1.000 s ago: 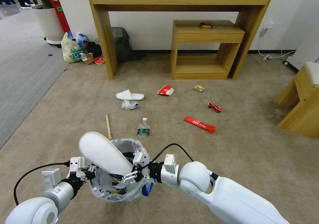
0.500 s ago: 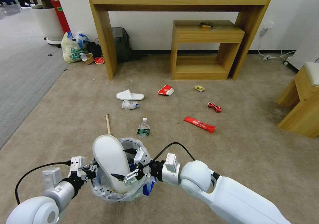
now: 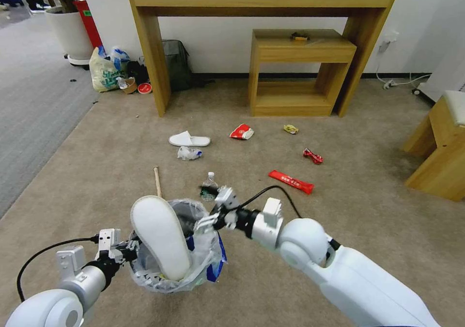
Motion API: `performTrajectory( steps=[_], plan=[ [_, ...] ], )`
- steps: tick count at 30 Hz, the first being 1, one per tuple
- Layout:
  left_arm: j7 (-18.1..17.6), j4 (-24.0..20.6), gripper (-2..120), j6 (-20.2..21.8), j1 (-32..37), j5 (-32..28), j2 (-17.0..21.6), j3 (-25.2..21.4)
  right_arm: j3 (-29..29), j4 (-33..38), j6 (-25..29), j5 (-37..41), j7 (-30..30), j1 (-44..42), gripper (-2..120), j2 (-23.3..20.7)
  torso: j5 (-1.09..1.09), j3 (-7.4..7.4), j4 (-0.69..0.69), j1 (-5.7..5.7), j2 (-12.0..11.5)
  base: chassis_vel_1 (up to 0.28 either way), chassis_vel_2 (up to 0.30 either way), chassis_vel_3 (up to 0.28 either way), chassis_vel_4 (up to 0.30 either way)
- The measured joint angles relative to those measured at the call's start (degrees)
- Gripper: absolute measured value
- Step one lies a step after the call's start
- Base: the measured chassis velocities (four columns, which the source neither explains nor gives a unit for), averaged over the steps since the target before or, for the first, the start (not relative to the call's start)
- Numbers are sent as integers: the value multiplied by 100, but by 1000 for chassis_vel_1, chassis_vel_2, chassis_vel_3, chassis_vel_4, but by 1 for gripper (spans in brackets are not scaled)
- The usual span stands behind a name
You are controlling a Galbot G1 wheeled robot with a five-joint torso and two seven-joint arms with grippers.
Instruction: Pick up the trash bin and place the garbage on the floor into it.
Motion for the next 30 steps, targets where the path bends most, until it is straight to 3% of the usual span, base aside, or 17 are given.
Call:
performTrajectory(
  steps=[5,8,9,13,17,24,30],
  plan=[
    [3,26,0,0,39,-8,-5,-34,654,15,-409,131,546,-333,100,-28,-1,0,-1,0,0,0,0,0,0],
    [23,25,0,0,77,-21,13,-64,1500,42,-486,-49,803,-933,100,0,0,0,-1,0,0,0,0,0,0],
    [24,25,0,0,81,-22,21,-66,1860,77,-451,-141,808,-1212,100,48,0,0,-1,0,0,0,0,0,0],
    [25,24,0,0,85,-23,30,-67,2361,129,-380,-272,794,-1626,100,131,1,0,-3,0,0,0,0,0,0],
    [35,30,0,0,77,-17,28,-60,3363,211,-169,-610,497,-2532,100,489,0,0,-3,0,0,0,0,0,0],
    [68,-15,0,0,154,-8,37,-56,4041,343,51,-873,181,-3191,100,1140,0,-1,-1,0,0,0,0,0,0],
    [102,-42,0,0,214,4,34,-56,4208,419,123,-989,38,-3295,100,1264,0,0,-1,0,0,0,0,0,0]
  ],
)
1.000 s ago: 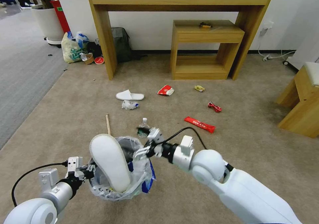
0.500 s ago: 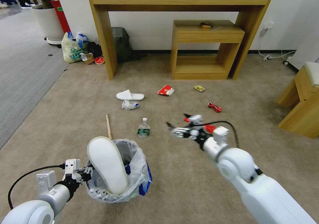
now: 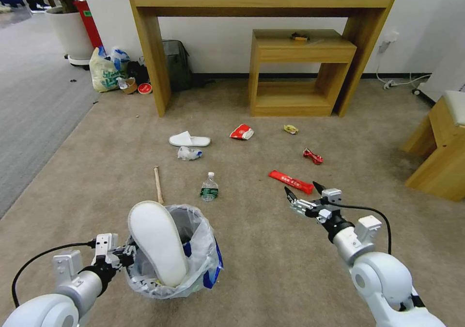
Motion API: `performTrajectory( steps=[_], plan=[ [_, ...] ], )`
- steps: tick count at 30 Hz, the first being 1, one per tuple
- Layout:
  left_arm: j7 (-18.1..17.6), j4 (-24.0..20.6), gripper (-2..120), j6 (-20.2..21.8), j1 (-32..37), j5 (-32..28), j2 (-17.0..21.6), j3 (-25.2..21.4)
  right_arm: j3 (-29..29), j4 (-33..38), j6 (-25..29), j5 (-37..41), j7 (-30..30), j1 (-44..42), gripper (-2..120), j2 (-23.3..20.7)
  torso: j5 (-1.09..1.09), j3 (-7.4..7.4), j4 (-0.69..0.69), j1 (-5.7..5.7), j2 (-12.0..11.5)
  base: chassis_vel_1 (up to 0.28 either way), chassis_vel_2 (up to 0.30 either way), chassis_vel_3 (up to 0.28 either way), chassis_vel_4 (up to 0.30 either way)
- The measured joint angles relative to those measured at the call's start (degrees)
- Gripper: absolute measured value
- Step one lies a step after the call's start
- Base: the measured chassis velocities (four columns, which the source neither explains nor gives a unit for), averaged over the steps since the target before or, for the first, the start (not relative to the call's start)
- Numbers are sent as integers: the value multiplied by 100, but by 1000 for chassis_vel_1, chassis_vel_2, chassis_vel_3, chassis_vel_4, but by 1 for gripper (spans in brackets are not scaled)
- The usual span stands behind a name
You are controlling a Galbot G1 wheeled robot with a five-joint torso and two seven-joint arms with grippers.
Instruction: Pick up the trash bin and place the garbage on the floor into it.
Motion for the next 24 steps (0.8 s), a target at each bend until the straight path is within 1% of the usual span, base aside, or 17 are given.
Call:
performTrajectory(
  steps=[9,24],
  plan=[
    [31,-73,0,0,101,23,-55,-6,-71,126,-4,-2,-8,67,100,-18,0,1,1,0,0,0,0,0,0],
    [44,-213,0,0,158,43,-82,45,-391,114,-3,-36,98,223,100,-25,0,0,0,0,0,-4,6,2,-8]
  ],
)
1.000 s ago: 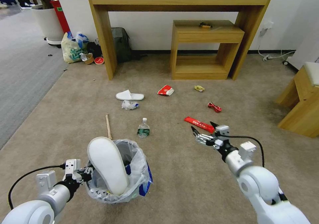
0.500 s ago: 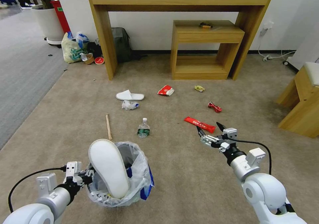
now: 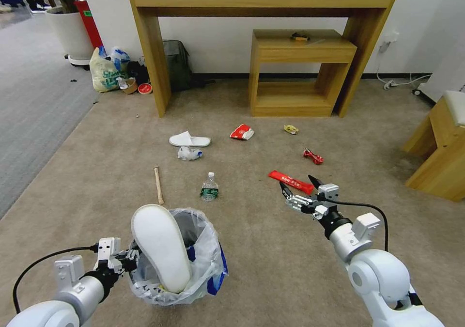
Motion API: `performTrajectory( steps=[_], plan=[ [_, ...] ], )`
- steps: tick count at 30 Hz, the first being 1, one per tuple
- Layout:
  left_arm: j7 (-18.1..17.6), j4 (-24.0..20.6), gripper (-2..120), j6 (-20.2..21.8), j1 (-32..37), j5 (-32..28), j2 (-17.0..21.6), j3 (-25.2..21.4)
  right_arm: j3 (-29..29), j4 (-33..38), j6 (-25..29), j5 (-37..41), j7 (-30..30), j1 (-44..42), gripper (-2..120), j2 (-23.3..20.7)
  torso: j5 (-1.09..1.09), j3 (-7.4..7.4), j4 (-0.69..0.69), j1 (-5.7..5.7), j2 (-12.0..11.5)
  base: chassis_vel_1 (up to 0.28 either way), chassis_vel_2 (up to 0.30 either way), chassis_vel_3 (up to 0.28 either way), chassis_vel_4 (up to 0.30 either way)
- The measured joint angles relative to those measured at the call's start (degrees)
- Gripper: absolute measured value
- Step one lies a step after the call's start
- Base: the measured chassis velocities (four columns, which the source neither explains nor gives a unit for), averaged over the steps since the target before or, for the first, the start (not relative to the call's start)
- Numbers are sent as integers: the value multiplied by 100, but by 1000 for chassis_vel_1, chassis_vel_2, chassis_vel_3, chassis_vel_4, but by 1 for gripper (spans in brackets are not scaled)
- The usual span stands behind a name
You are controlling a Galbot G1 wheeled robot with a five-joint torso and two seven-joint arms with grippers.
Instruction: Pick up the trash bin and place the garbage on the floor into it.
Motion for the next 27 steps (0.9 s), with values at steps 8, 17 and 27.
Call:
performTrajectory(
  steps=[8,17,27],
  plan=[
    [-2,-2,0,0,16,-19,30,-17,-142,-47,26,-117,6,8,100,2,-1,0,0,0,0,-51,124,49,-125],
    [-2,15,0,0,1,-37,51,-37,-260,-91,45,-195,5,9,100,13,0,0,0,1,0,-3,164,11,-149],
    [3,45,0,0,-4,-39,31,-47,-348,-115,49,-229,3,15,100,13,-1,0,1,1,0,37,173,-35,-166]
  ],
)
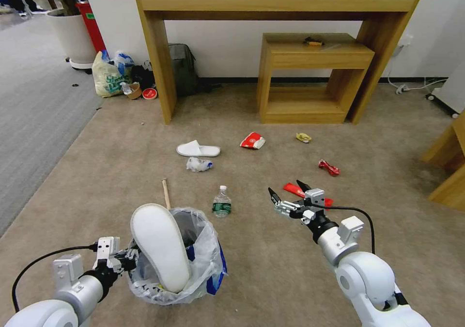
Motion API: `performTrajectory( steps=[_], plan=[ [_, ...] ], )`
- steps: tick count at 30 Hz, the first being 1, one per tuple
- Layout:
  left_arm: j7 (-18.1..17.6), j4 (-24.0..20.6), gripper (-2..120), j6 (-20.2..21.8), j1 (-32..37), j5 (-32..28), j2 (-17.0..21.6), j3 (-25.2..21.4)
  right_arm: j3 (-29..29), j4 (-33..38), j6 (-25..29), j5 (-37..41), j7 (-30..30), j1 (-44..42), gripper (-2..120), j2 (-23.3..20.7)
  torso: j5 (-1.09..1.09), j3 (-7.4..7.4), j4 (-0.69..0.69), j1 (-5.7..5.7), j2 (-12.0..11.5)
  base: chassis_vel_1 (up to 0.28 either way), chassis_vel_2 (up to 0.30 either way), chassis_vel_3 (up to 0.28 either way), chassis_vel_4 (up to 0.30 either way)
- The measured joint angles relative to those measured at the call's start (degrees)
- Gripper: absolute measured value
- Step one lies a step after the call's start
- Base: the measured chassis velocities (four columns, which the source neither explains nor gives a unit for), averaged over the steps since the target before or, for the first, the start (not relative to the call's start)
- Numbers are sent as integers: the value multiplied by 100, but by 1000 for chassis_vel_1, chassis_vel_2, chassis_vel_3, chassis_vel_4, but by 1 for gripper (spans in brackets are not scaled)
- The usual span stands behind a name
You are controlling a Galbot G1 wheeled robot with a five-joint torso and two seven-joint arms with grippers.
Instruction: Pick up the trash bin and place the garbage on the floor into it.
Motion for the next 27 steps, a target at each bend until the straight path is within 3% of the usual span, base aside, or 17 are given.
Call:
performTrajectory(
  steps=[27],
  plan=[
    [16,20,0,0,-10,-72,-7,-46,-167,-11,2,-91,50,-18,100,42,2,0,-1,0,0,80,232,-84,-229]
  ],
)
